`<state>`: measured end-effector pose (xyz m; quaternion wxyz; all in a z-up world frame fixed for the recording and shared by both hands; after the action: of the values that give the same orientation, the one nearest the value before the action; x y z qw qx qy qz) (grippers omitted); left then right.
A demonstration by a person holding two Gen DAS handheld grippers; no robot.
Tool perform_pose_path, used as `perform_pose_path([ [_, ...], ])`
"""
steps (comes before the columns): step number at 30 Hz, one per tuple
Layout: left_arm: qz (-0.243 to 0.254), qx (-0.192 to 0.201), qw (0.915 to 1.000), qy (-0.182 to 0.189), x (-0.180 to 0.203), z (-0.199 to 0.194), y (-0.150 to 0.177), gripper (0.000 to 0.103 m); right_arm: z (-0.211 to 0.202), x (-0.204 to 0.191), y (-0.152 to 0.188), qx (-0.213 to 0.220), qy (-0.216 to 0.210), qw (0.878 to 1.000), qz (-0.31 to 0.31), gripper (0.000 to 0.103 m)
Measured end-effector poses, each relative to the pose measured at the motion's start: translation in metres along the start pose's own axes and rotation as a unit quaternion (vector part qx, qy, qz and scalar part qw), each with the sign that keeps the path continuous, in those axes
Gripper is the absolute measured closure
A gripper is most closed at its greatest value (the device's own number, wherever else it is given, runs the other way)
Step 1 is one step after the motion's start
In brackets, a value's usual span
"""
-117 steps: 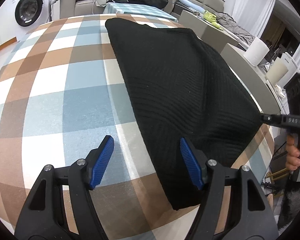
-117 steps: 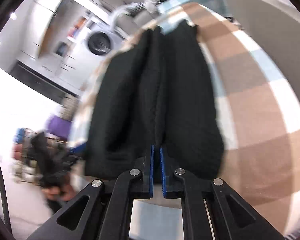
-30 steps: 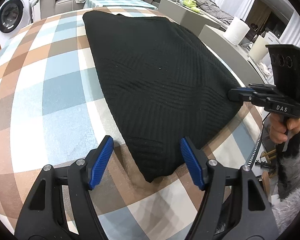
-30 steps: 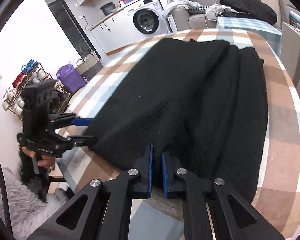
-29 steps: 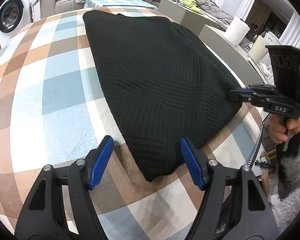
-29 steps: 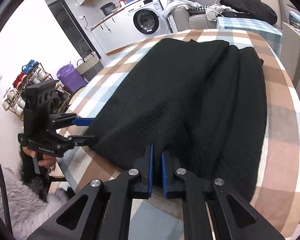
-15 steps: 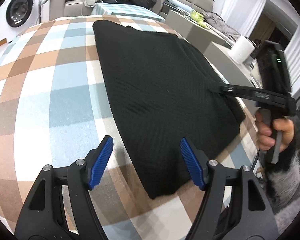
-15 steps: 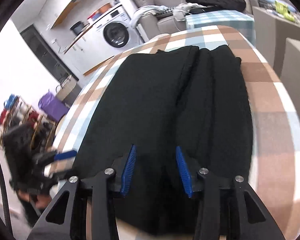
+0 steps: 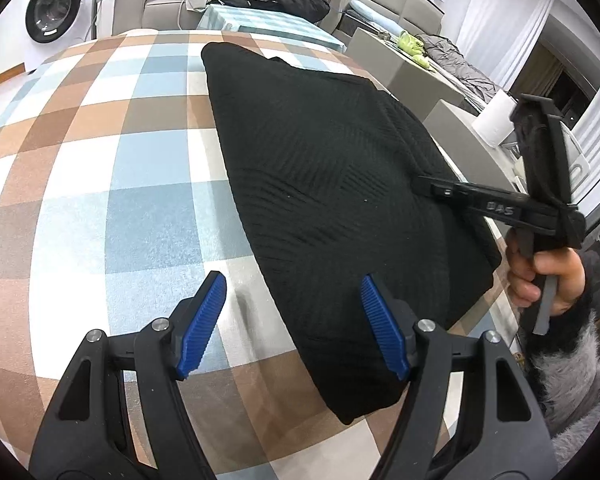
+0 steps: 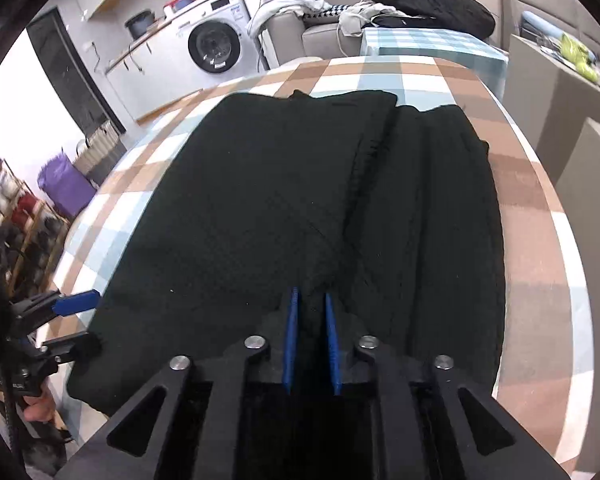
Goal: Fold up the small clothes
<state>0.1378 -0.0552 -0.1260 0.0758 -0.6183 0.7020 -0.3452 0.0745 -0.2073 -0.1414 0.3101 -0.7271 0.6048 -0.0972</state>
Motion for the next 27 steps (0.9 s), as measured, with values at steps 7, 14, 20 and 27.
perform_pose_path([
  [7,0.012,-0.005,0.9999,0.011,0.009,0.0,0.003,0.035,-0.045,0.004,0.045,-0.008,-0.116,0.992,0.039,0.073],
  [14,0.073,-0.033,0.9966,0.02,0.028,0.003,0.021,0.035,-0.058,-0.022,0.069,-0.002,-0.122,0.992,-0.024,0.095],
  [20,0.089,-0.034,0.9954,-0.006,0.022,-0.005,0.025,0.035,-0.064,-0.028,0.065,0.008,-0.102,0.994,-0.04,0.097],
  [27,0.087,-0.015,0.9959,0.019,0.04,-0.004,0.015,0.034,-0.059,-0.028,0.073,-0.008,-0.115,0.993,-0.035,0.081],
])
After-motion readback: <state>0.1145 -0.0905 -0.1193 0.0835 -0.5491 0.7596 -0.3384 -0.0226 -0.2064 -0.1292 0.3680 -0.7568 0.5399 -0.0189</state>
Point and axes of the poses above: each gripper's, at about its wrist camera, not at the fingertips, and z roughly the way its jaws point, x to its right, y to its underside, the point moved 6 cm from there along z, roughly the way its jaws point, and after that the axes turned 3 degrees about x, right-handed, at the moved point
